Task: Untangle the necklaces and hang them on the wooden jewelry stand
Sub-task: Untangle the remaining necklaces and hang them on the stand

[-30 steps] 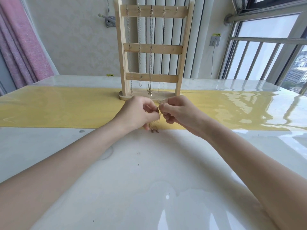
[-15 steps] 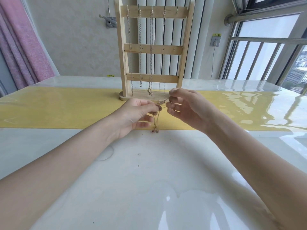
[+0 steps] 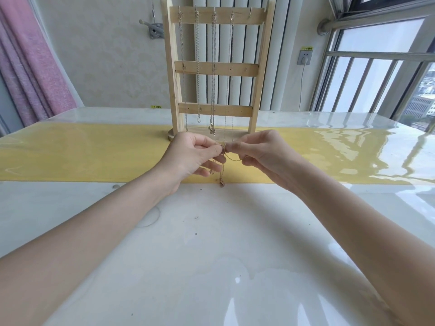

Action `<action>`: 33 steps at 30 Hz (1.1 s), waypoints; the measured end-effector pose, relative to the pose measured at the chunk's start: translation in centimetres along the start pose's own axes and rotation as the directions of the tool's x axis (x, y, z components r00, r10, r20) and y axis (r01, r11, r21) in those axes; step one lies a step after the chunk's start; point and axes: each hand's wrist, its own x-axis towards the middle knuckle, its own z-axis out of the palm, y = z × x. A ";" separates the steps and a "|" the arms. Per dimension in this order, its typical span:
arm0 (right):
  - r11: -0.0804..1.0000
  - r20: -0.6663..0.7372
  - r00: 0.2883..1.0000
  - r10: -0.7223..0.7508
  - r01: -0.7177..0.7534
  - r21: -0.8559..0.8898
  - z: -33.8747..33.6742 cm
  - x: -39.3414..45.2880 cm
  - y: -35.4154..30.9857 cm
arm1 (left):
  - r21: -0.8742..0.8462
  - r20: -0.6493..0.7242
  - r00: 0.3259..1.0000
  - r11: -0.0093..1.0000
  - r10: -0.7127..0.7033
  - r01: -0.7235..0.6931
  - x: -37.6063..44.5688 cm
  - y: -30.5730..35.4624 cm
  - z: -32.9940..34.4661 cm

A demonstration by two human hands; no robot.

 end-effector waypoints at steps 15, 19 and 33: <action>0.843 -0.154 0.948 -0.279 0.166 -0.511 2.1 -0.2 0.3 | 0.158 0.014 1.000 0.987 -0.001 -0.001 -0.2 0.2 0.8; 0.968 -0.058 0.997 -0.050 0.034 -0.249 1.4 -0.3 0.3 | 0.182 0.086 0.996 0.983 -0.010 -0.006 -0.2 0.3 0.3; 0.794 0.315 0.948 0.040 0.161 -0.586 -0.7 -0.2 -0.4 | -0.041 0.282 0.943 0.979 -0.179 0.198 -0.3 0.5 -0.2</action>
